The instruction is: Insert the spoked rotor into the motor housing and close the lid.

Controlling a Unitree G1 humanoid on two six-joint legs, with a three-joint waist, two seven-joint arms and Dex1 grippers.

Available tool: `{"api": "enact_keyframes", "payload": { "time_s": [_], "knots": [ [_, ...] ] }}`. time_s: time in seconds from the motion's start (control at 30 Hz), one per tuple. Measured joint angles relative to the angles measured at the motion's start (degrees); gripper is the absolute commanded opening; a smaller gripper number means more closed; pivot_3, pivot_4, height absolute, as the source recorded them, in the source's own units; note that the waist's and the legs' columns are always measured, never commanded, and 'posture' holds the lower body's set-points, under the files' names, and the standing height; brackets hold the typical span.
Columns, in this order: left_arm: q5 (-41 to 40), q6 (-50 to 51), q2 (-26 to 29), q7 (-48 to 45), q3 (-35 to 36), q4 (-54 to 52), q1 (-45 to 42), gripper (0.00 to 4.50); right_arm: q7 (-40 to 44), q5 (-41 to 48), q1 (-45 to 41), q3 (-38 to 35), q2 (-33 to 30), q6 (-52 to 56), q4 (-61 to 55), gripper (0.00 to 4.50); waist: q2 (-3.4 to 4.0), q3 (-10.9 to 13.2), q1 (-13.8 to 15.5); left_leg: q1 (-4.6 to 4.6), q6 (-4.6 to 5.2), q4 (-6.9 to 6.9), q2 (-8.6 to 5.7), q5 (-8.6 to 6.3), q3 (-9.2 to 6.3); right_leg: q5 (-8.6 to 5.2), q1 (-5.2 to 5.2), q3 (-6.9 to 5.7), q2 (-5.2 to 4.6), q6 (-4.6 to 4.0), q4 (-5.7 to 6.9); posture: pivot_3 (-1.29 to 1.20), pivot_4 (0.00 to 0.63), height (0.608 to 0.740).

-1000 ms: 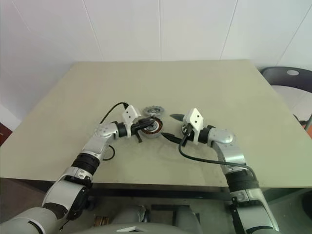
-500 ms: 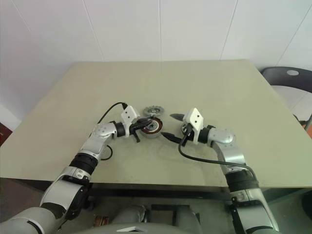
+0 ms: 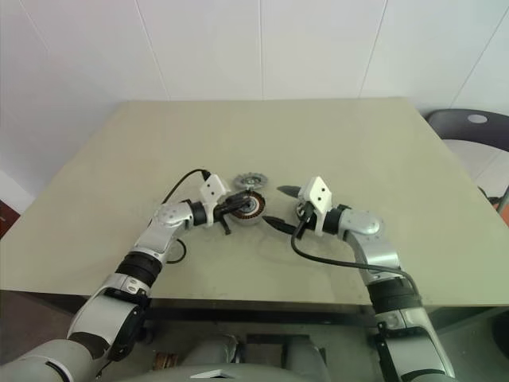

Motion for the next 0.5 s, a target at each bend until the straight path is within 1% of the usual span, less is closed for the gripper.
{"api": "enact_keyframes", "payload": {
  "time_s": [0.13,0.23,0.5],
  "knots": [
    [-0.22,0.01,-0.09,2.24,0.77,-0.09,0.15,1.99,-0.19,-0.01,0.0,0.0,0.31,-0.2,0.0,4.5,0.0,0.0,-0.03,0.01,0.0,0.0,0.0,0.0,0.0,0.0,0.0,0.0,0.0,0.0,0.02,0.0,0.0,0.74],
    [-0.46,0.53,0.22,3.49,1.92,-0.1,0.09,1.99,-0.34,-0.02,0.0,0.0,0.56,-0.3,0.01,4.5,0.0,-0.01,0.0,0.03,0.0,0.01,0.0,0.0,0.0,0.01,0.02,0.0,0.0,0.01,0.03,0.0,0.0,0.74],
    [-1.18,1.21,0.32,2.32,2.08,-0.85,0.9,1.99,-0.51,-0.42,0.0,0.02,1.01,-0.63,0.18,4.5,-0.01,-0.01,0.0,0.05,0.0,0.03,0.0,0.0,0.0,0.01,0.03,0.0,0.0,0.01,0.04,0.0,0.0,0.74]
  ]
}}
